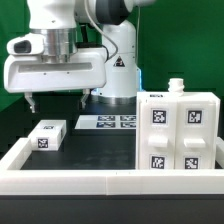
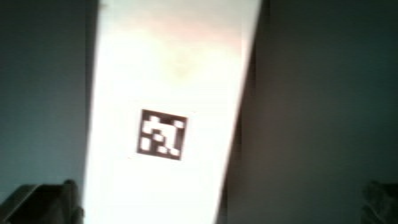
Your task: Assemble cabinet
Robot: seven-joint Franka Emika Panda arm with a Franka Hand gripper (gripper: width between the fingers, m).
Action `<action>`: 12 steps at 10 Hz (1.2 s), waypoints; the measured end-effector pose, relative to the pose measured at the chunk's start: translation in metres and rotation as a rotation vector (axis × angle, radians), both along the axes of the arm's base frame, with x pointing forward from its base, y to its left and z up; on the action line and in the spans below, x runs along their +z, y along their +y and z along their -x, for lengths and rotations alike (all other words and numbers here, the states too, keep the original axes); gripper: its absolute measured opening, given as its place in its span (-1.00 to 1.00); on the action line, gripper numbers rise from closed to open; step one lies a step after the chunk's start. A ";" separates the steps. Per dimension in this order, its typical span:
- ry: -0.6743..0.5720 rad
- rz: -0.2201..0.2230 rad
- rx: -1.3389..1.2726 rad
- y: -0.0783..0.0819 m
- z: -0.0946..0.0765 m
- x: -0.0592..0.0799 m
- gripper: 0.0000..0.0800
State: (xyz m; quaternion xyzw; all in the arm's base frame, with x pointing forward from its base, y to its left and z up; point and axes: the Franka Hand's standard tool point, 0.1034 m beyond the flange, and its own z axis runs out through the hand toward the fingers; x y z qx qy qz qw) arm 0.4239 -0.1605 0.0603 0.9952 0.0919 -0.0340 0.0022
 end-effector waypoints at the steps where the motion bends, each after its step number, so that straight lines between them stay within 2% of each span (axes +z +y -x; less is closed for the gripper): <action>1: -0.002 0.008 -0.005 -0.004 0.001 -0.006 0.99; 3: 0.003 0.015 -0.011 -0.014 0.003 -0.015 0.99; 8: 0.007 0.015 -0.010 -0.013 0.004 -0.017 0.99; 12: 0.022 0.027 -0.003 -0.015 0.012 -0.039 0.99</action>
Offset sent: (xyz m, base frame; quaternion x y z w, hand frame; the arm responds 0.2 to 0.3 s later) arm 0.0049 -0.0061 -0.0082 -0.0096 0.0223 0.0334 0.9991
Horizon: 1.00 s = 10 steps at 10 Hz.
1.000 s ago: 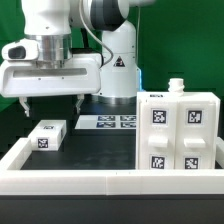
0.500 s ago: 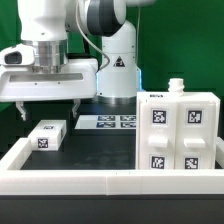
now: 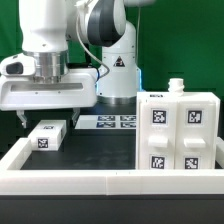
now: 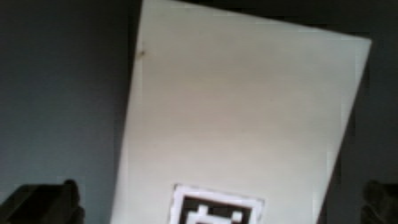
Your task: Assemble cabinet
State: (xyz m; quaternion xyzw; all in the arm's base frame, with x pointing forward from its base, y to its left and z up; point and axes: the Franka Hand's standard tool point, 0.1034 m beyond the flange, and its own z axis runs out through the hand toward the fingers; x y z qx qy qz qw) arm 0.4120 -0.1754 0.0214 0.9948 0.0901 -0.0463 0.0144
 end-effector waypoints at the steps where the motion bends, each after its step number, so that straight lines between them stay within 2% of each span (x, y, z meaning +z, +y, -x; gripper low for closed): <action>1: 0.001 0.003 0.001 0.000 0.001 -0.003 0.99; 4: 0.006 0.002 0.005 0.002 0.002 -0.006 0.99; 6: 0.005 0.003 0.005 0.002 0.002 -0.006 0.39; 10: 0.006 0.003 0.005 0.002 0.002 -0.006 0.40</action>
Offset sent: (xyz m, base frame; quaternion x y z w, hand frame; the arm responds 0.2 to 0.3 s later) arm 0.0012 0.0007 0.0003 -0.0114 0.0020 0.0081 0.9999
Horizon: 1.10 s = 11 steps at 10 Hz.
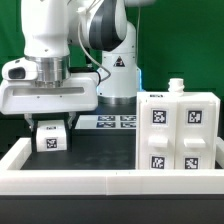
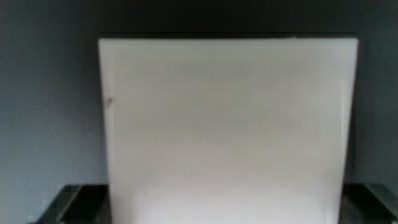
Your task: Assemble cabinet
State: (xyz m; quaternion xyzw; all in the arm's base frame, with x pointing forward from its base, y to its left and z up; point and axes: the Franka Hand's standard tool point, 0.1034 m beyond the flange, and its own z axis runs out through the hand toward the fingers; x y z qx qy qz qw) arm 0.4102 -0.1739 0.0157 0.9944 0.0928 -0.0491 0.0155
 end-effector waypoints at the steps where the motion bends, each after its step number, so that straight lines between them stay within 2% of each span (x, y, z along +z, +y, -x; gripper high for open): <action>1: 0.000 0.000 0.000 0.000 0.000 0.000 0.40; 2: -0.003 -0.003 0.003 0.002 -0.001 0.005 0.40; 3: -0.012 -0.011 0.011 0.010 -0.003 0.016 0.40; 5: -0.040 -0.032 0.025 0.034 -0.006 0.047 0.40; 6: -0.050 -0.049 0.022 0.048 -0.009 0.067 0.40; 7: -0.056 -0.057 0.003 0.058 -0.013 0.080 0.40; 8: -0.047 -0.058 -0.041 0.076 -0.017 0.098 0.40; 9: -0.055 -0.038 -0.080 0.103 -0.025 0.128 0.40; 10: -0.057 -0.017 -0.126 0.122 -0.031 0.143 0.40; 11: -0.044 0.012 -0.160 0.145 -0.047 0.159 0.40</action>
Offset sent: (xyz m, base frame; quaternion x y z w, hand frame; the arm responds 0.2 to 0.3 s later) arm -0.0126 0.0218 0.0523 -0.0225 -0.0090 -0.0206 0.9995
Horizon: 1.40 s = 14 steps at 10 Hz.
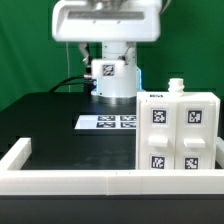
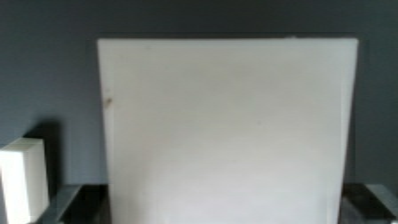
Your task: Assemble cabinet
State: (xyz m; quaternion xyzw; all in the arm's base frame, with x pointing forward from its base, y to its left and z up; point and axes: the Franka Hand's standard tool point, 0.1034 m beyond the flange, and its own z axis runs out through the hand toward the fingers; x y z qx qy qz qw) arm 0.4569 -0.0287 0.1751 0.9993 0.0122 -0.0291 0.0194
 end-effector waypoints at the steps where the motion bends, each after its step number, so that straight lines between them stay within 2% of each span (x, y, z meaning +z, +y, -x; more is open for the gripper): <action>1: 0.001 0.009 -0.010 0.019 -0.020 0.010 0.40; 2: -0.014 -0.006 -0.029 0.021 -0.028 0.004 0.40; 7: -0.006 -0.005 -0.030 0.020 -0.026 0.002 0.40; 9: -0.008 -0.015 -0.014 0.039 -0.038 0.012 0.40; 13: -0.031 -0.011 -0.006 0.080 -0.081 0.032 0.40; 14: -0.038 -0.009 -0.011 0.091 -0.094 0.033 0.40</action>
Offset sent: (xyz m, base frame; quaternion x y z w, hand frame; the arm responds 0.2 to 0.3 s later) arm 0.0000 0.0000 0.0000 0.0000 0.0000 0.0000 1.0000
